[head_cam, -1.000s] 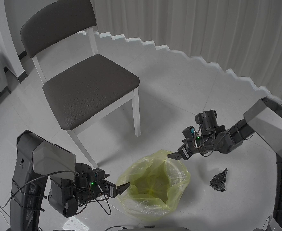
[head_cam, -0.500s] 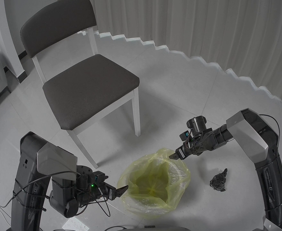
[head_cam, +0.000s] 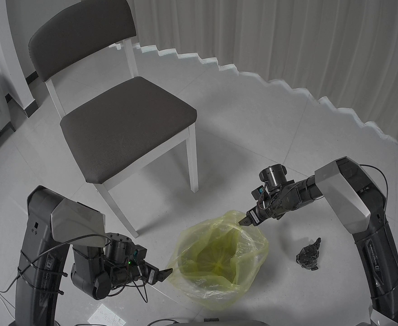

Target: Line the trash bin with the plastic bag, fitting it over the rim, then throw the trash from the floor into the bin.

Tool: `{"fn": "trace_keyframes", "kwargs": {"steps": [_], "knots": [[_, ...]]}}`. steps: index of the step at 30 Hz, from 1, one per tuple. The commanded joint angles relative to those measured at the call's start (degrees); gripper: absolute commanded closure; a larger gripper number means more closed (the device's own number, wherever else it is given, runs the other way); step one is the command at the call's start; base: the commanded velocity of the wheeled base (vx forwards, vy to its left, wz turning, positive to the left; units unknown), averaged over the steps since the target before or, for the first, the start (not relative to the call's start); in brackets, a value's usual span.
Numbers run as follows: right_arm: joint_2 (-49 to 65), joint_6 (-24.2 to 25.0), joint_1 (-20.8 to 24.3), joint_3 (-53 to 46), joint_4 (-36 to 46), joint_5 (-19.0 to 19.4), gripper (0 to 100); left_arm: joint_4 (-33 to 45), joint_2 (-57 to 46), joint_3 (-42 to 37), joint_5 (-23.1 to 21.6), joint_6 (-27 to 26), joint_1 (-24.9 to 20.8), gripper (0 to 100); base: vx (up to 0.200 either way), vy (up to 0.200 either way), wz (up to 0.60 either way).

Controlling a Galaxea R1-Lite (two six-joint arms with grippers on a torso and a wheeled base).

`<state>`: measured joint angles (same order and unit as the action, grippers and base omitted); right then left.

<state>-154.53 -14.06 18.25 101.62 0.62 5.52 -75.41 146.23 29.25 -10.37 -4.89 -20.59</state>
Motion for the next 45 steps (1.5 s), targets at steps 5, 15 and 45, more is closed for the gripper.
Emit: {"fn": "trace_keyframes", "kwargs": {"steps": [5, 15, 45], "knots": [[2.7, -0.2, 0.1, -2.7, 4.1, 0.0, 0, 10.3, -2.9, 7.1, 3.1, -2.7, -1.6, 0, 0.0, 0.0, 0.0], [11.9, -0.1, -0.4, -8.6, 3.7, 0.8, 0, 6.6, -3.2, 4.9, 3.9, -2.9, -0.8, 0, 0.0, 0.0, 0.0], [0.5, -1.5, -0.6, 5.0, 6.1, 0.6, 0, -1.1, -2.2, 0.3, 3.7, -1.7, -0.7, 0, 0.0, 0.0, 0.0]]}}
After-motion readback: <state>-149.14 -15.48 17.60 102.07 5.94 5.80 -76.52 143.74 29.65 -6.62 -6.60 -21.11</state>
